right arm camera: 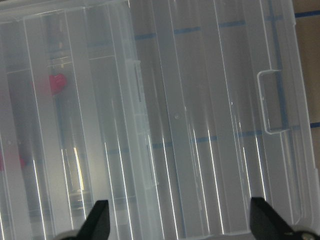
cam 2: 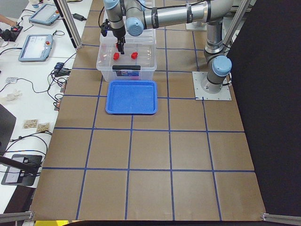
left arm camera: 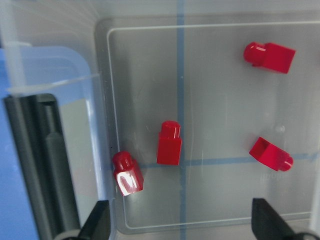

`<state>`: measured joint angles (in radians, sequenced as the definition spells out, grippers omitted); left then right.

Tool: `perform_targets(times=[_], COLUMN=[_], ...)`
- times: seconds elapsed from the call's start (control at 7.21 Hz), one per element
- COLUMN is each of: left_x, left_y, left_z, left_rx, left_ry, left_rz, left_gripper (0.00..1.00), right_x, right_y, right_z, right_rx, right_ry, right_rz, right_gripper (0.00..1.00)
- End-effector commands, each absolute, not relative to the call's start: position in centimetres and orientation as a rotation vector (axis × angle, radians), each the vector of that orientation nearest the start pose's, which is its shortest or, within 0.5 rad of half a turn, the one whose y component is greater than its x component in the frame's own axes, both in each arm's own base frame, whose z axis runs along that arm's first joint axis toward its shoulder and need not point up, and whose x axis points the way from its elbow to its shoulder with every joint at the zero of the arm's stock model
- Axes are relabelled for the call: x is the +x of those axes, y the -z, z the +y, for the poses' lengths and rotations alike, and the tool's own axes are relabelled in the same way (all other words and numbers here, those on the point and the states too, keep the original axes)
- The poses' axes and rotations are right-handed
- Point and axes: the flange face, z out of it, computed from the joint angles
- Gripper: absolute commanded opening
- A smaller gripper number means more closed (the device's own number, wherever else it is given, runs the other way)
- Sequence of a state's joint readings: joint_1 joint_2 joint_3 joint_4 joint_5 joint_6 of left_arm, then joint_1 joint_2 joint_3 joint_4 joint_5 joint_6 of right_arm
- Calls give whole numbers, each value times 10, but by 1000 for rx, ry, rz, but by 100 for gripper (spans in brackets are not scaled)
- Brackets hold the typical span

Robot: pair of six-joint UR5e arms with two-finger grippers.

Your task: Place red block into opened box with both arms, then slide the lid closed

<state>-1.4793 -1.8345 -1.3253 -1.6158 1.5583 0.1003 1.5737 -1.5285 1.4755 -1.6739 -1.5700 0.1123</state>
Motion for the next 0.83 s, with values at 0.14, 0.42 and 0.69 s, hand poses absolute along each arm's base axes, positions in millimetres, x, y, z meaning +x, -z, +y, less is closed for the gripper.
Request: perform_targets(times=[0.14,0.42,0.69], left_x=[-85,-85,-86], left_y=[-476,-469,-469], left_z=[-561,-557,-556], left_rx=[12,19,19], left_ry=[-139,-163,-175], left_rz=[3154,3150,3153], left_gripper=[100,100,100], right_x=[10,-83,-115], right_y=[-507,-466,-398], right_z=[-539,-548,-566], right_rx=[28,7,-22], right_ry=[184,137,84], right_rz=[3158,3171,3162], right_gripper=[100,100,100])
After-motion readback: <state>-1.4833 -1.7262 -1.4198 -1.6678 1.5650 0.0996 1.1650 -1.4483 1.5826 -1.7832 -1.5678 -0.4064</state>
